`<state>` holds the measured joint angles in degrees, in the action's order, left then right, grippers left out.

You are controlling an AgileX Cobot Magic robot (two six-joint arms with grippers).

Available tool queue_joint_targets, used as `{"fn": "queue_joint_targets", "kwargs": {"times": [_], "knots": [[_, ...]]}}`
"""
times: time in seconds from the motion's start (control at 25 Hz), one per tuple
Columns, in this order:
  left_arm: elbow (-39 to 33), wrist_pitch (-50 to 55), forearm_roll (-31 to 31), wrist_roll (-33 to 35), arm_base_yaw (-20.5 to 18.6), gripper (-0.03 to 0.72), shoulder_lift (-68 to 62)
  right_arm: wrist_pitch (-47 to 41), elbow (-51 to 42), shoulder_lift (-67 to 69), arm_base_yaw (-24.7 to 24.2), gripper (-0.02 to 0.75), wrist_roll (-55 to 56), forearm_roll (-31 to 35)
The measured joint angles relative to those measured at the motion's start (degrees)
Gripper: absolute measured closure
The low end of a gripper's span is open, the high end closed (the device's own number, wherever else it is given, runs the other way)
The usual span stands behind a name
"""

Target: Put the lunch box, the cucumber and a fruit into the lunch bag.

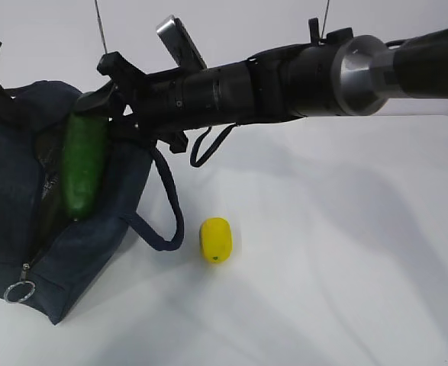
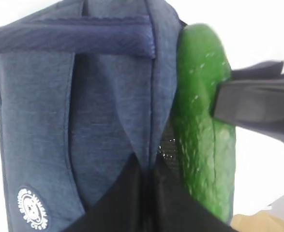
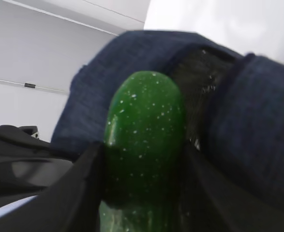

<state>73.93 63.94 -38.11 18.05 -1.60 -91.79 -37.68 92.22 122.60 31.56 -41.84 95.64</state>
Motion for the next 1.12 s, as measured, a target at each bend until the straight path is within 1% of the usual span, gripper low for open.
{"fn": "queue_joint_targets", "kwargs": {"times": [0.08, 0.24, 0.4, 0.6, 0.68, 0.84, 0.92, 1.04, 1.12], "knots": [[0.0, -0.12, -0.13, 0.0, 0.0, 0.688, 0.0, -0.57, 0.0, 0.23, 0.0, 0.414, 4.87, -1.46], [0.0, -0.11, -1.24, 0.0, 0.0, 0.688, 0.0, -1.73, 0.0, 1.04, 0.0, 0.414, 12.89, -2.17], [0.0, -0.22, -1.84, 0.11, 0.0, 0.688, 0.0, -1.37, 0.0, 1.78, 0.07, 0.414, 15.15, -1.54], [0.0, -0.44, -2.16, 0.11, 0.0, 0.688, 0.0, 0.34, 0.12, 2.36, 0.07, 0.408, 13.92, -0.46], [0.0, -0.44, -2.3, 0.11, 0.0, 0.688, 0.0, 0.54, 0.12, 2.38, 0.07, 0.38, 11.52, 0.78], [0.0, -0.44, -2.33, 0.11, 0.0, 0.688, 0.0, 1.11, 0.12, 2.38, 0.07, 0.295, 8.52, 3.33], [0.0, -0.44, -2.44, 0.11, 0.0, 0.688, 0.0, 1.2, 0.12, 2.38, 0.07, 0.276, 7.16, 3.77], [0.0, -0.44, -2.54, 0.22, 0.0, 0.688, 0.0, 0.7, 0.12, 2.38, 0.07, 0.268, 6.11, 3.88], [0.0, -0.44, -2.46, 0.22, 0.0, 0.688, 0.0, -1.32, 0.12, 2.38, 0.07, 0.267, 5.18, 3.96]]}}
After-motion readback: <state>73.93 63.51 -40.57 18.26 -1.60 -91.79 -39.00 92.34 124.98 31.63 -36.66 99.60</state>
